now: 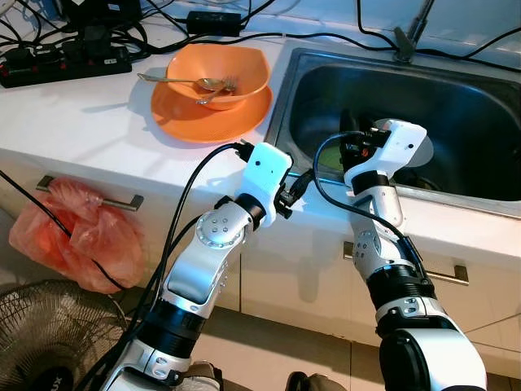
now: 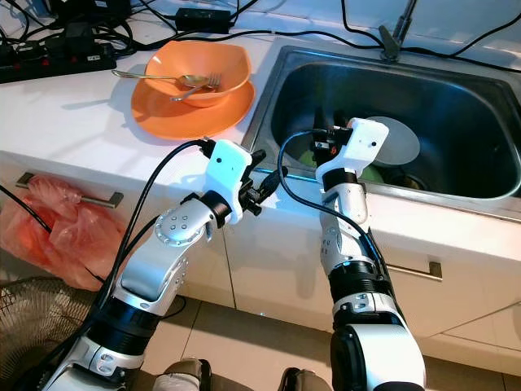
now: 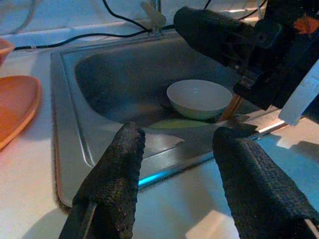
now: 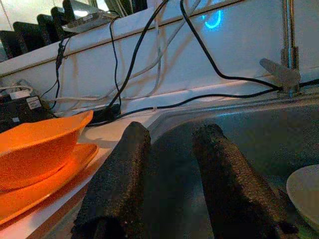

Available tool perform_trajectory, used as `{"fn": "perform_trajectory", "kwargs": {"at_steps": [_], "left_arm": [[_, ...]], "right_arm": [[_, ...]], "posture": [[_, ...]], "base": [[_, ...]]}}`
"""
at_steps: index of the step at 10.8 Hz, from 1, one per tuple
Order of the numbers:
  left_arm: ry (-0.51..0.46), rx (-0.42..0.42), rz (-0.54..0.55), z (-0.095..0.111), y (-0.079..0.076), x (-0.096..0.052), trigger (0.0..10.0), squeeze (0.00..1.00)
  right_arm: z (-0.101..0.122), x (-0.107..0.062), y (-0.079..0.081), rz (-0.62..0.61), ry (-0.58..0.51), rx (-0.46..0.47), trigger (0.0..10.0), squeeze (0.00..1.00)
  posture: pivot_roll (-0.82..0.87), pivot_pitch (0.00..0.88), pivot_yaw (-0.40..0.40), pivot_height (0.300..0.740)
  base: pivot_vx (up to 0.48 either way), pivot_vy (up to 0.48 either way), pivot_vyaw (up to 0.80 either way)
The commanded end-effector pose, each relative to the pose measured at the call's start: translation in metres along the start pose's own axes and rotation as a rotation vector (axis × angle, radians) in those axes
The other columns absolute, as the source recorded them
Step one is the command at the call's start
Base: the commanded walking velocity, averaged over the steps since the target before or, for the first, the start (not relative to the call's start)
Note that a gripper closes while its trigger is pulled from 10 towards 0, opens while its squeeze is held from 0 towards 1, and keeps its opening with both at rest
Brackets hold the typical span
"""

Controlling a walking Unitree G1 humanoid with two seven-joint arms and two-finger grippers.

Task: Kitchen organization

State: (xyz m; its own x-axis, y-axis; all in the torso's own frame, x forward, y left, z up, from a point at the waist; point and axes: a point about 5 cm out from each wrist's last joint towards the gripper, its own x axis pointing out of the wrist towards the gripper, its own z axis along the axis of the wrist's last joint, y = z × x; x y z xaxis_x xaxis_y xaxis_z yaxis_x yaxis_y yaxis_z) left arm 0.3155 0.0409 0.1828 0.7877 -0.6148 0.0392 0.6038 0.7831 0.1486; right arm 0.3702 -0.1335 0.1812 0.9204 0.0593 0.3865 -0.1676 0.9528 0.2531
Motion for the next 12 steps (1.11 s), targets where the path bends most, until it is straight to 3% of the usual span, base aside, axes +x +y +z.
{"fn": "perform_trajectory", "kwargs": {"at_steps": [1,3,4,6,8,10,11,12], "left_arm": [[0.008,0.003,0.012,-0.003,0.002,0.000,10.0,0.00],[-0.006,0.010,0.043,-0.001,0.005,0.002,10.0,0.00],[-0.006,0.012,0.052,-0.001,0.007,0.002,10.0,0.00],[-0.006,0.011,0.062,-0.002,0.008,0.001,10.0,0.00],[-0.025,0.013,0.114,0.001,0.014,0.001,10.0,0.00],[-0.066,0.026,0.213,0.006,0.027,-0.003,10.0,0.00],[-0.107,0.057,0.296,0.009,0.034,-0.006,10.0,0.00],[-0.134,0.085,0.348,0.013,0.040,-0.009,10.0,0.00]], "right_arm": [[0.017,0.008,0.000,-0.001,-0.069,0.001,10.0,0.00],[0.042,0.017,-0.009,-0.013,-0.158,-0.091,10.0,0.00],[0.057,0.022,-0.021,-0.036,-0.194,-0.173,10.0,0.00],[0.062,0.022,-0.027,-0.056,-0.203,-0.181,10.0,0.00],[0.068,0.024,-0.019,-0.028,-0.225,-0.177,10.0,0.00],[0.067,0.023,-0.001,0.072,-0.216,-0.084,10.0,0.00],[0.060,0.014,0.021,0.240,-0.173,-0.024,10.0,0.00],[0.052,0.006,0.031,0.316,-0.137,0.020,10.0,0.00]], "posture": [[0.24,0.115,-0.025,0.740],[0.24,0.116,-0.027,0.740],[0.24,0.122,-0.029,0.740],[0.24,0.129,-0.031,0.740],[0.24,0.137,-0.031,0.740],[0.24,0.140,-0.030,0.740],[0.23,0.145,-0.029,0.740],[0.23,0.142,-0.027,0.740]], "base": [[0.000,0.000,0.00],[0.000,0.000,0.00],[0.000,0.000,0.00],[0.000,0.000,0.00],[0.000,0.000,0.00],[0.000,0.000,0.00],[0.000,0.000,0.00],[0.000,0.000,0.00]]}}
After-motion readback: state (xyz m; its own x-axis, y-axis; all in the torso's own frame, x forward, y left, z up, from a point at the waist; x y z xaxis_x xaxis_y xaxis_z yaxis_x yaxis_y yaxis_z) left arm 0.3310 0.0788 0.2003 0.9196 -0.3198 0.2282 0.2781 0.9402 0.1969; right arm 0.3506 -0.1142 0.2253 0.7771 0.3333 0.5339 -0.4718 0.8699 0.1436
